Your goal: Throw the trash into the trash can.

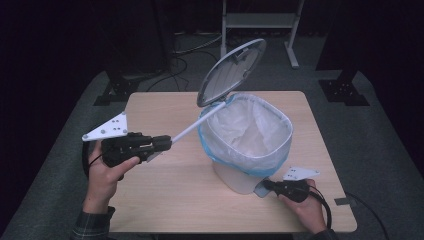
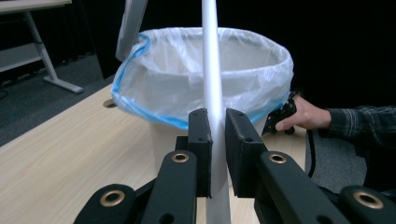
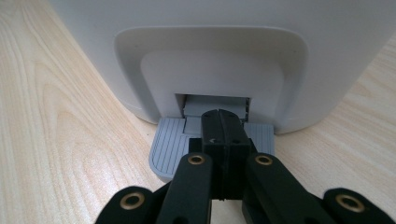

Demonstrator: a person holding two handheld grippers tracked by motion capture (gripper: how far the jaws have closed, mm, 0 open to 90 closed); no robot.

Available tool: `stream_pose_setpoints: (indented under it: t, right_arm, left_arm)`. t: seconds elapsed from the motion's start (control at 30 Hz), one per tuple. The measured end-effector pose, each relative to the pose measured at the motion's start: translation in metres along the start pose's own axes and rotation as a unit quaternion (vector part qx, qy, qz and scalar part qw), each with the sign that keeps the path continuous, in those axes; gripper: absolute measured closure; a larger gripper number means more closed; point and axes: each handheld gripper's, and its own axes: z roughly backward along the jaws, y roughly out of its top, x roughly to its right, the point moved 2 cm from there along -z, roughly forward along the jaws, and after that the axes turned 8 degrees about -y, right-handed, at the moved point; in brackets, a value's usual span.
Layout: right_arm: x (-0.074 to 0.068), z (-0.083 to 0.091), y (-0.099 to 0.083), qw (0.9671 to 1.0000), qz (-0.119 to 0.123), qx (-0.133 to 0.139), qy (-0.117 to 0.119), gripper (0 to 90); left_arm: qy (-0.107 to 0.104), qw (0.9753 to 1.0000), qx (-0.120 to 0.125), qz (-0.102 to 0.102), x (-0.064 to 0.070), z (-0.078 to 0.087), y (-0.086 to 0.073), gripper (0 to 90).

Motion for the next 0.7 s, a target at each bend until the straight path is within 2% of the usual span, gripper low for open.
stream_pose_setpoints:
  t: [0.7]
  right_arm:
    - [0.000, 0.000, 0.000, 1.0000, -0.002, -0.001, 0.001, 89.8]
  left_arm:
    - [-0.018, 0.9997, -0.006, -0.016, -0.009, -0.044, 0.044, 81.3]
